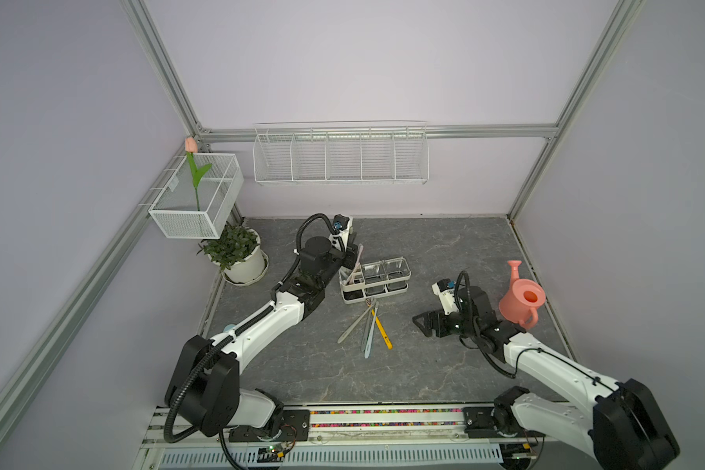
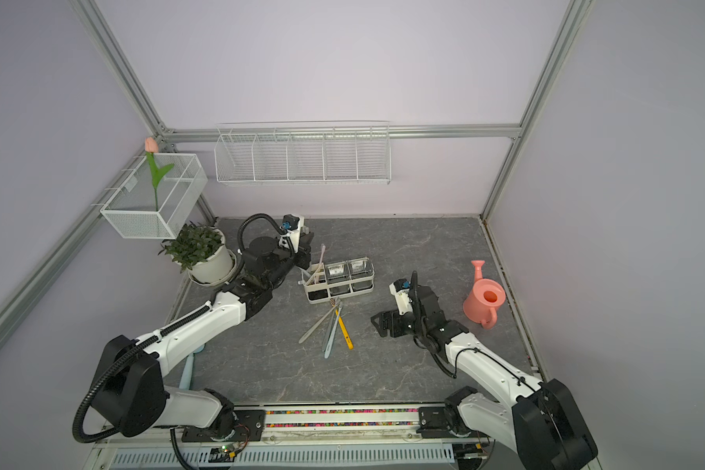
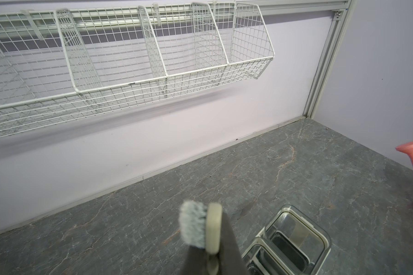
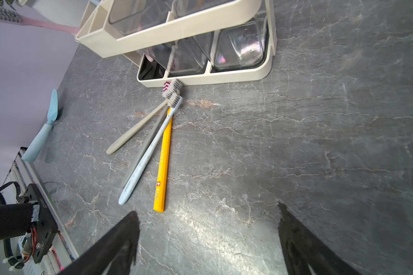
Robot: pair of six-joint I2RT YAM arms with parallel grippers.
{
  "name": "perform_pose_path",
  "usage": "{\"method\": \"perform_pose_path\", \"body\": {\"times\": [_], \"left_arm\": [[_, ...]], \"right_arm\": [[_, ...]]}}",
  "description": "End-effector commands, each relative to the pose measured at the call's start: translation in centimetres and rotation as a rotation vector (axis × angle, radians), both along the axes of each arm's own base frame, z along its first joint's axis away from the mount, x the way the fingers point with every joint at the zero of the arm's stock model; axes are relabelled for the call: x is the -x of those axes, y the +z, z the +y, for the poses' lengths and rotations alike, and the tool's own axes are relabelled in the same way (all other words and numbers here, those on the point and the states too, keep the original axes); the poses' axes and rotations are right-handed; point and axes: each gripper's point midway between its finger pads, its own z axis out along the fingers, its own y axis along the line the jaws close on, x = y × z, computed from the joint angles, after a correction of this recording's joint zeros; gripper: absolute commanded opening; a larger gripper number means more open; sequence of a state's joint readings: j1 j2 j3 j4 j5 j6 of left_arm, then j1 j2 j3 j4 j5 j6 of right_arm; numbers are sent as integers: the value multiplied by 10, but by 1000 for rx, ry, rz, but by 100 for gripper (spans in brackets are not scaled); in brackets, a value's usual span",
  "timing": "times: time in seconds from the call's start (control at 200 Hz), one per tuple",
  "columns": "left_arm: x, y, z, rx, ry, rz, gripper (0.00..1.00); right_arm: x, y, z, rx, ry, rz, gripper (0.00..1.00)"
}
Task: Place the toothbrush into the toothbrush holder
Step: Place the toothbrush in the toothbrush holder.
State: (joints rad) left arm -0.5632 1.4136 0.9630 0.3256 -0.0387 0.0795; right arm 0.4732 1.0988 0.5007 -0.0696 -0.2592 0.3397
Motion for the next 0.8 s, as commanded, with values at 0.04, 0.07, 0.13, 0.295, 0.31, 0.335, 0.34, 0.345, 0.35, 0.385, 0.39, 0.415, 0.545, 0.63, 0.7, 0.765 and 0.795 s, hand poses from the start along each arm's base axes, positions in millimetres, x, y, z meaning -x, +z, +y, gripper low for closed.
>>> {"method": "perform_pose_path", "body": {"times": [0.04,0.07,0.13,0.295,0.31,0.335,0.34,0.345,0.35,0.385,0.39,0.415,0.545,0.63,0.7,0.765,0.795], "left_arm": [[-5,-1,0,24,-1,-7,0],[-7,-2,-1,25,0,-6,0],[-8,-6,-1,22,1,-1,0],[-13,-14,-2,16,2,12,0],[-13,-14,-2,16,4,13,0],[-14,-15,-2,15,3,15,0],[-14,-16,-2,15,4,15,0],[-14,-16,-2,14,5,15,0],[-14,-16,-2,15,5,16,0],[-15,-17,-3,15,6,14,0],[-15,-17,-3,14,6,15,0],[-16,-19,-3,12,8,17,0],[-19,-24,-2,9,13,25,0],[-20,-28,-2,8,15,33,0],[-21,-31,-3,7,15,37,0],[-21,-34,-3,8,17,42,0],[-22,-36,-2,5,17,46,0]], "right_arm": [[1,-5,0,-4,7,21,92],[1,-6,0,-4,7,23,92],[1,-6,0,-4,7,24,93],[1,-8,0,-6,5,30,92],[1,-8,0,-7,6,30,92],[1,-8,0,-8,5,31,92],[1,-8,0,-9,6,30,92],[1,-8,0,-10,6,30,92],[1,-8,0,-10,6,30,92],[1,-8,0,-9,6,31,92],[1,-8,0,-9,7,31,92],[1,-9,0,-9,5,33,93],[1,-9,-1,-8,3,34,92],[0,-9,-1,-7,2,32,93],[0,-11,-2,-4,-2,37,93],[0,-11,-2,-6,-3,40,93],[0,-11,-1,-8,0,39,93]]}}
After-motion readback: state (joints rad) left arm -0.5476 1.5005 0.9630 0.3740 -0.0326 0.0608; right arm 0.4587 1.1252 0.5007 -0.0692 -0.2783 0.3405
